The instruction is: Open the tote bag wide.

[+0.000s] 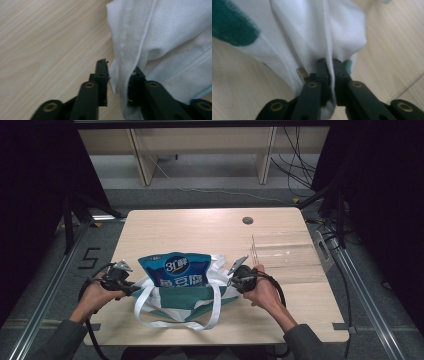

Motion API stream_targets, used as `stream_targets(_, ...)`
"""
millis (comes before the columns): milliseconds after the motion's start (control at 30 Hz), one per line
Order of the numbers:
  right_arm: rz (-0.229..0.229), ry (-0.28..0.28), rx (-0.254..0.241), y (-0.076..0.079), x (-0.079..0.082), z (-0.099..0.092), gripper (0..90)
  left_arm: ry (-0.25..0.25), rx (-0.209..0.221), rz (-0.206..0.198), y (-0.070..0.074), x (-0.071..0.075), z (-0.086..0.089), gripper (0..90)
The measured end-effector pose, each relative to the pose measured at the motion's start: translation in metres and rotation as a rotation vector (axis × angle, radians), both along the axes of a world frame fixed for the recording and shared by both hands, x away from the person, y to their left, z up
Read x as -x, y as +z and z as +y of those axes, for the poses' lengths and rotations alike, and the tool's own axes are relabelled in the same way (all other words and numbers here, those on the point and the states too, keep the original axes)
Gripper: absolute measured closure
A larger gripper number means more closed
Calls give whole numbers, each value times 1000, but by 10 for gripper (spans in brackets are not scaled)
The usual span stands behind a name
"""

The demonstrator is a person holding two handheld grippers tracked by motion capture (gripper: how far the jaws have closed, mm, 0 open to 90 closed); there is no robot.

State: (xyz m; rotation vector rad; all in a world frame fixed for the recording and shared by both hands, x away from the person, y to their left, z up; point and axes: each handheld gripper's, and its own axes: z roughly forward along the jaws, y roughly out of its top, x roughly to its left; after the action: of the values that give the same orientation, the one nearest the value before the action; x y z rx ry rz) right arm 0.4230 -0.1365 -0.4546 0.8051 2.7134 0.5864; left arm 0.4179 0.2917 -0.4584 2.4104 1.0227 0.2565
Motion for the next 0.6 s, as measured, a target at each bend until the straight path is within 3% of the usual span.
stream_targets(67,-65,-29,-34,15,4,-5,670,3,2,-24,13,1,3,591)
stream_targets(100,-114,-14,-43,26,6,-9,652,14,12,-48,19,1,3,576)
stream_targets(167,-143,-26,-162,48,17,-11,642,28,60,-69,32,1,3,516)
stream_targets(233,-180,27,-241,65,25,-10,619,5,94,-76,45,-1,-1,498)
stream_targets(300,-168,79,-305,78,35,-2,595,-12,88,-78,54,-5,-9,487)
stream_targets(367,-121,138,-358,84,44,10,567,-43,75,-84,58,-11,-18,485)
stream_targets(433,-97,201,-381,85,50,24,548,-49,85,-68,57,-18,-26,476)
stream_targets(500,-77,253,-387,84,52,37,531,-70,87,-36,51,-25,-33,464)
stream_targets(600,-52,264,-318,76,50,51,498,-100,80,0,45,-37,-36,491)
